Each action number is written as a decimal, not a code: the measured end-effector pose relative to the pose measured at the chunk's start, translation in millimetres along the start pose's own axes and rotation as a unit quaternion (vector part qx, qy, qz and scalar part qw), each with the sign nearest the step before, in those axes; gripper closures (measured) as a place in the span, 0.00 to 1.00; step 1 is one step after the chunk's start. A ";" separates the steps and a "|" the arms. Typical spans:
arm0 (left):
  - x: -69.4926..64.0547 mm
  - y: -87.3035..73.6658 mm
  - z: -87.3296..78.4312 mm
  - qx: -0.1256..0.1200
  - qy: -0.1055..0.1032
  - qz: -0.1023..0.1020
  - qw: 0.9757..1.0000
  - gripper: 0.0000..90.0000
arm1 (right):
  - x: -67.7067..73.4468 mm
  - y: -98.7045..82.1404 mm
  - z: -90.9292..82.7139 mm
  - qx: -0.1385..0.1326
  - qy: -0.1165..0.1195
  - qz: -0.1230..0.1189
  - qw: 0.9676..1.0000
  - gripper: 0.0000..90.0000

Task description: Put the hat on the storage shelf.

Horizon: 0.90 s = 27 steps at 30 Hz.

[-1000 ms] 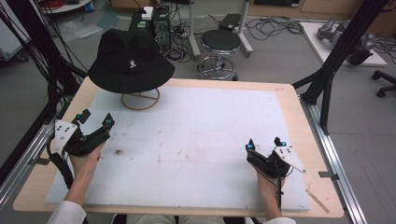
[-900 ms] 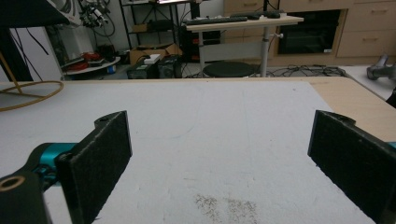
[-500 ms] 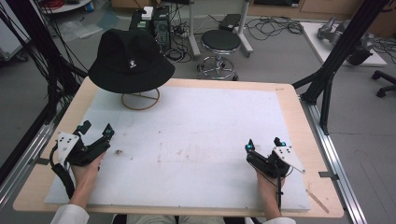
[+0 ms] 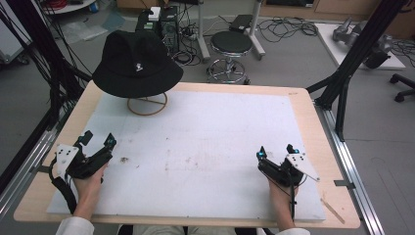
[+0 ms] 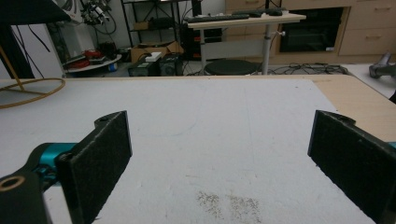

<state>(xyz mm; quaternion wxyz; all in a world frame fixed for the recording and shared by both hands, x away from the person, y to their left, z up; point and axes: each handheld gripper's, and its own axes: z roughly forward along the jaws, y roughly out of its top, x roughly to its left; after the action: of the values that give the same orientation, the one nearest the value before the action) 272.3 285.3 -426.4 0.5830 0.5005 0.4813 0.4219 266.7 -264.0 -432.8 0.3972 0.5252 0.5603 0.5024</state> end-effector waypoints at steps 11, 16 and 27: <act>1.8 -1.1 -4.1 -0.002 0.001 0.005 1.000 0.25 | -1.0 -0.5 0.6 0.005 0.004 0.007 1.000 0.06; 2.4 -0.4 -6.0 -0.003 0.002 0.003 1.000 0.25 | -0.9 -0.5 0.6 0.005 0.004 0.006 1.000 0.06; 3.5 -2.4 -6.5 0.002 0.002 0.002 1.000 0.25 | -1.2 -0.8 0.8 0.008 0.004 0.006 1.000 0.06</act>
<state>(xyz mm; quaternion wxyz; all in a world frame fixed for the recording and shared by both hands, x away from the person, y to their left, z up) 266.5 289.5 -429.5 0.5802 0.5018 0.4819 0.4235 267.5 -265.0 -433.8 0.3876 0.5298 0.5627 0.5025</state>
